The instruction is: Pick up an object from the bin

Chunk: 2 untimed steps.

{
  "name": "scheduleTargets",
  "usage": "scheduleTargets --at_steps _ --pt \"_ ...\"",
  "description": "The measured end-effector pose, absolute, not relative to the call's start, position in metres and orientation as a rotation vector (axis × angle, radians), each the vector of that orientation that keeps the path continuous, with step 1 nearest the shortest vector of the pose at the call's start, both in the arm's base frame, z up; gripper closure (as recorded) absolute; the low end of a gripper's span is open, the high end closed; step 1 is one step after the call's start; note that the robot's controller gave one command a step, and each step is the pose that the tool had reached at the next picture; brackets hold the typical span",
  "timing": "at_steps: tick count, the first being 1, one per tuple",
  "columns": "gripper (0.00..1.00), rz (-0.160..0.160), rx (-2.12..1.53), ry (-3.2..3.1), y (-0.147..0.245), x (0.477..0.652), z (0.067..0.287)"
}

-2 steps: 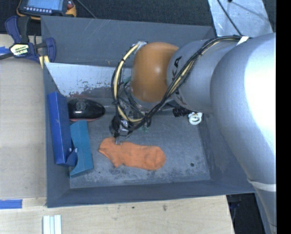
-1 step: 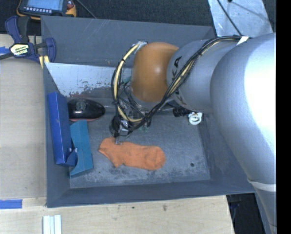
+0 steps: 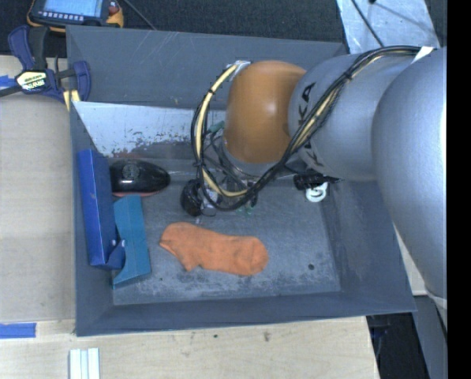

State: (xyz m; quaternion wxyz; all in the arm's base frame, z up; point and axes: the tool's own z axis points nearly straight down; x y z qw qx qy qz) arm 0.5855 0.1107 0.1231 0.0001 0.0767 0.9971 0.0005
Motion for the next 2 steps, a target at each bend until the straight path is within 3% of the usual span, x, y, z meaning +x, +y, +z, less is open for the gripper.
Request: scheduleTargets --at_steps 1,2 --pt "1.0 0.0 0.185 3.135 0.098 0.611 0.175" --pt "1.0 -0.002 0.195 3.139 0.091 0.596 0.229"
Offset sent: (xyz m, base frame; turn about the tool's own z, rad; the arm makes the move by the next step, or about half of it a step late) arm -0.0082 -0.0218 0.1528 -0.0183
